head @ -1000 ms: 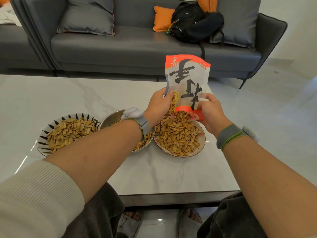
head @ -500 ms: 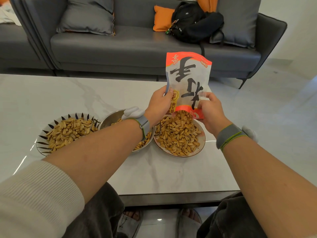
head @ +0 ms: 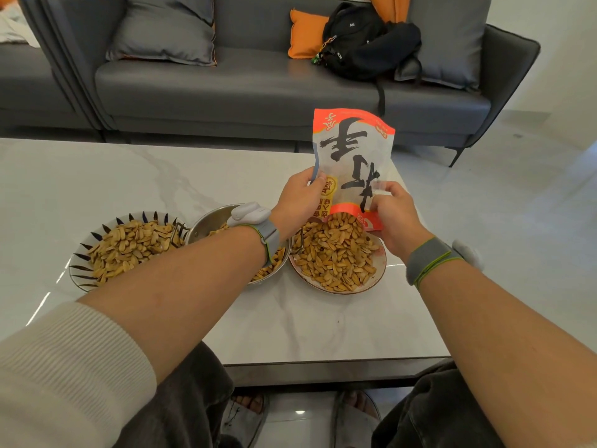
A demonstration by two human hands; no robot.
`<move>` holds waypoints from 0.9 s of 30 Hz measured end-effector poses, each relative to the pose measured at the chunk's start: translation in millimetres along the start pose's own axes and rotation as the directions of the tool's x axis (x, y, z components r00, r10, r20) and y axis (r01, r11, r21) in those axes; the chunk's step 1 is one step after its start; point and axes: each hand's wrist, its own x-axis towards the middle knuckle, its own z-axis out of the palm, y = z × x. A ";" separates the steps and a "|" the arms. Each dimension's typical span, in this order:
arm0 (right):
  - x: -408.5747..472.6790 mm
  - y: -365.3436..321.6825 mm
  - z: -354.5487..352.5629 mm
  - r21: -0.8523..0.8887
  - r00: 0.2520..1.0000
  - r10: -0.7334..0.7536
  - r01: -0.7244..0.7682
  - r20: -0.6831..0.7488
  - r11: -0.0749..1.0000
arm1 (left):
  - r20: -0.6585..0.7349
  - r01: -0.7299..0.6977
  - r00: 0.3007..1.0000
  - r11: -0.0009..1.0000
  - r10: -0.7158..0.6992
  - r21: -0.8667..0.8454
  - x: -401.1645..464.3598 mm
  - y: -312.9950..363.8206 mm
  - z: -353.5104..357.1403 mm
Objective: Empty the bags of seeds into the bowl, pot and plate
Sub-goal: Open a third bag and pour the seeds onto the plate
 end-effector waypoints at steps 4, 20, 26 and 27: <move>-1.0 -3.9 -0.9 0.029 1.000 -0.006 0.006 0.008 1.000 | -0.019 -0.002 1.000 1.000 0.002 -0.021 -1.0 2.5 -0.6; -0.8 -4.7 4.6 0.013 0.999 -0.027 0.027 0.023 1.000 | -0.015 -0.003 1.000 1.000 0.003 0.006 4.4 -1.2 -0.4; -6.7 -1.4 0.4 -0.001 1.000 0.005 -0.005 0.026 1.000 | 0.008 -0.008 1.000 0.999 0.008 0.046 -1.0 -5.1 0.1; -7.8 -1.9 0.1 0.011 1.000 0.008 -0.008 0.028 1.000 | 0.007 -0.006 1.000 0.999 0.005 0.044 -1.7 -4.6 -0.6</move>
